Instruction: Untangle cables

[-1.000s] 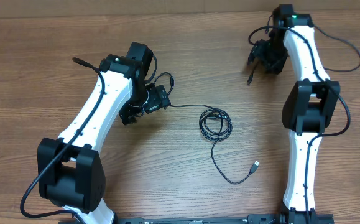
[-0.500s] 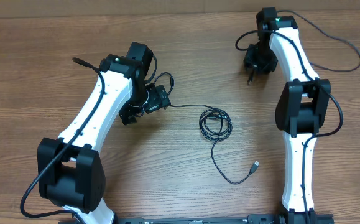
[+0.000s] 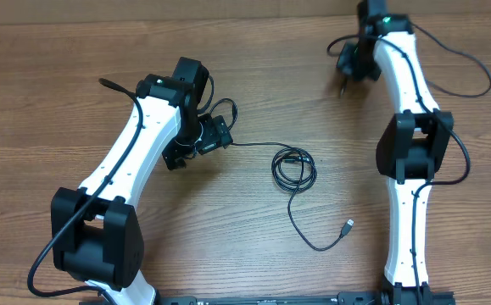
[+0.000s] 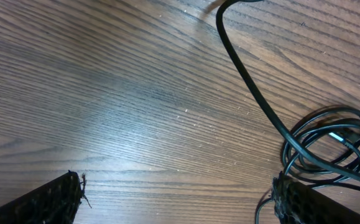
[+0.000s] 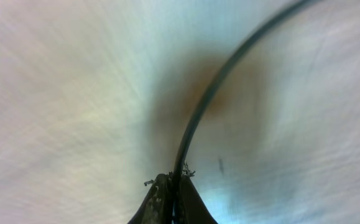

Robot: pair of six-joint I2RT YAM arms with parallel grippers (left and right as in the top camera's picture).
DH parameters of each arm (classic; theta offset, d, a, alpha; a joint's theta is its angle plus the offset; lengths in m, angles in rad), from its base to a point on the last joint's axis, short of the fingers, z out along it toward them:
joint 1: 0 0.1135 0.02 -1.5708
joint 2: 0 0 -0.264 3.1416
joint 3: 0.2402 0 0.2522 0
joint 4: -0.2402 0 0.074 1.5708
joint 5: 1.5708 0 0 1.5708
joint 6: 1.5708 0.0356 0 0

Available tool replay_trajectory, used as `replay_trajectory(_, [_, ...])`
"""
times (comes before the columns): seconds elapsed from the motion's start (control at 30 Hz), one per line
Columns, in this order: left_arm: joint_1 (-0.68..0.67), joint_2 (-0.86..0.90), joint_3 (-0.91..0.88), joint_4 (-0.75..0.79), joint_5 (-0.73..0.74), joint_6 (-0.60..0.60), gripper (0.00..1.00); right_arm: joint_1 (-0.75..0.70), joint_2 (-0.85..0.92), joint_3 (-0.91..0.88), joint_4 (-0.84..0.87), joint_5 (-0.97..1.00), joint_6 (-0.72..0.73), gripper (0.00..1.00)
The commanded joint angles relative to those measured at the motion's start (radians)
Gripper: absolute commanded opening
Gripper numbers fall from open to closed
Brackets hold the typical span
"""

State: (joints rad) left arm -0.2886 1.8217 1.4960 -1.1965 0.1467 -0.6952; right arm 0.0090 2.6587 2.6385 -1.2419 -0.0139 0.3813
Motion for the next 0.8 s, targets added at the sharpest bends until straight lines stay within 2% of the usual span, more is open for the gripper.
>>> replay_trajectory(0.0, [-0.005,-0.01,-0.002,0.0,0.007,0.023,1.0,-0.082,-0.032,0.254,0.034,-0.03,0.023,0.04])
replay_trajectory(0.1, [-0.005,-0.01,-0.002,0.0,0.007,0.023,1.0,-0.135,-0.032,0.415,0.064,-0.078,0.023,0.04])
replay_trajectory(0.13, [-0.005,-0.01,-0.002,0.0,0.007,0.023,1.0,-0.146,-0.032,0.436,0.063,-0.077,0.028,0.2])
replay_trajectory(0.17, [-0.005,-0.01,-0.002,0.0,0.007,0.023,1.0,-0.157,-0.032,0.447,0.06,-0.078,0.03,0.4])
replay_trajectory(0.2, [-0.006,-0.01,-0.002,0.0,0.007,0.023,0.99,-0.168,-0.032,0.449,0.049,-0.081,0.03,0.69])
replay_trajectory(0.23, [-0.006,-0.01,-0.002,0.0,0.007,0.023,1.0,-0.177,-0.032,0.448,0.029,-0.083,0.03,0.86])
replay_trajectory(0.27, [-0.006,-0.01,-0.002,0.0,0.007,0.023,1.0,-0.188,-0.032,0.435,0.003,-0.084,0.03,0.94])
replay_trajectory(0.37, [-0.006,-0.01,-0.002,0.0,0.007,0.023,1.0,-0.208,-0.032,0.369,-0.042,-0.08,0.029,1.0])
replay_trajectory(0.57, [-0.006,-0.01,-0.002,0.0,0.007,0.023,0.99,-0.243,-0.032,0.191,-0.066,-0.059,0.037,1.0])
replay_trajectory(0.77, [-0.006,-0.01,-0.002,0.0,0.007,0.023,1.0,-0.313,-0.032,0.064,-0.1,0.058,0.173,1.0])
